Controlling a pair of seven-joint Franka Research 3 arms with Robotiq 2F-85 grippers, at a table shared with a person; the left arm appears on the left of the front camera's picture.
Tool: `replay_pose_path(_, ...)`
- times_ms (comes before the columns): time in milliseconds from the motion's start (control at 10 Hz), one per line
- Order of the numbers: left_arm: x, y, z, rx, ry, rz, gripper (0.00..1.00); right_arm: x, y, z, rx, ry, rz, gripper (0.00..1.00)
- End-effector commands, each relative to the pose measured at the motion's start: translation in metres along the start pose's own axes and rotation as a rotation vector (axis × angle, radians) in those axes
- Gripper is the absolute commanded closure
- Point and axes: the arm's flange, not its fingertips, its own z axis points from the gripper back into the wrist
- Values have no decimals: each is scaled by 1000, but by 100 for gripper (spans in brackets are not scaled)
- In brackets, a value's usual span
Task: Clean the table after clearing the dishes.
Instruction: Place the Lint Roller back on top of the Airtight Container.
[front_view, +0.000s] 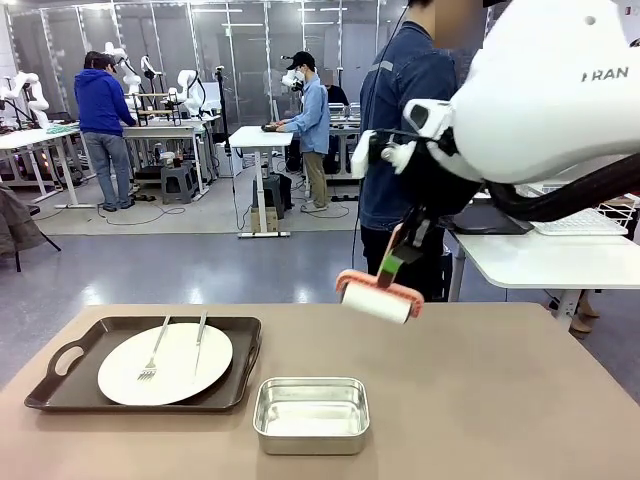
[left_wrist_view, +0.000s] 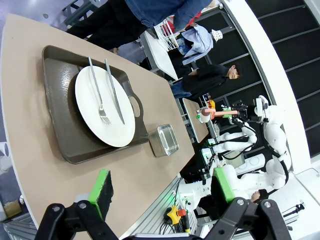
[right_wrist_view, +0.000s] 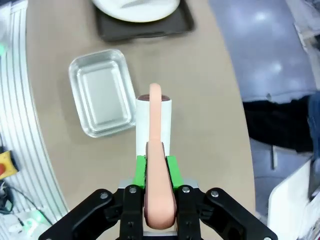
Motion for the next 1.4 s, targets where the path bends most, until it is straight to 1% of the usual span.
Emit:
replay_pose_path(0, -2, -3, 3, -2, 2, -1, 0, 13, 8, -13, 72, 25, 121, 79)
replay_pose_path(100, -2, -3, 3, -2, 2, -1, 0, 30, 18, -23, 91, 45, 167, 79)
replay_pose_path(300, -2, -3, 3, -2, 2, -1, 0, 54, 21, -42, 142, 71, 174, 79)
replay_pose_path(400, -2, -3, 3, -2, 2, -1, 0, 30, 29, -30, 94, 46, 145, 79)
replay_pose_path(800, -2, -3, 3, -2, 2, -1, 0, 30, 29, -30, 94, 46, 145, 79)
replay_pose_path(900, -2, -3, 3, -2, 2, -1, 0, 36, 23, -31, 94, 57, 141, 79)
replay_pose_path(1000, -2, -3, 3, -2, 2, -1, 0, 46, 25, -45, 140, 53, 166, 79)
replay_pose_path(1100, -2, -3, 3, -2, 2, -1, 0, 61, 27, -60, 147, 61, 203, 79)
replay_pose_path(1300, -2, -3, 3, -2, 2, -1, 0, 85, 31, -83, 184, 89, 235, 79)
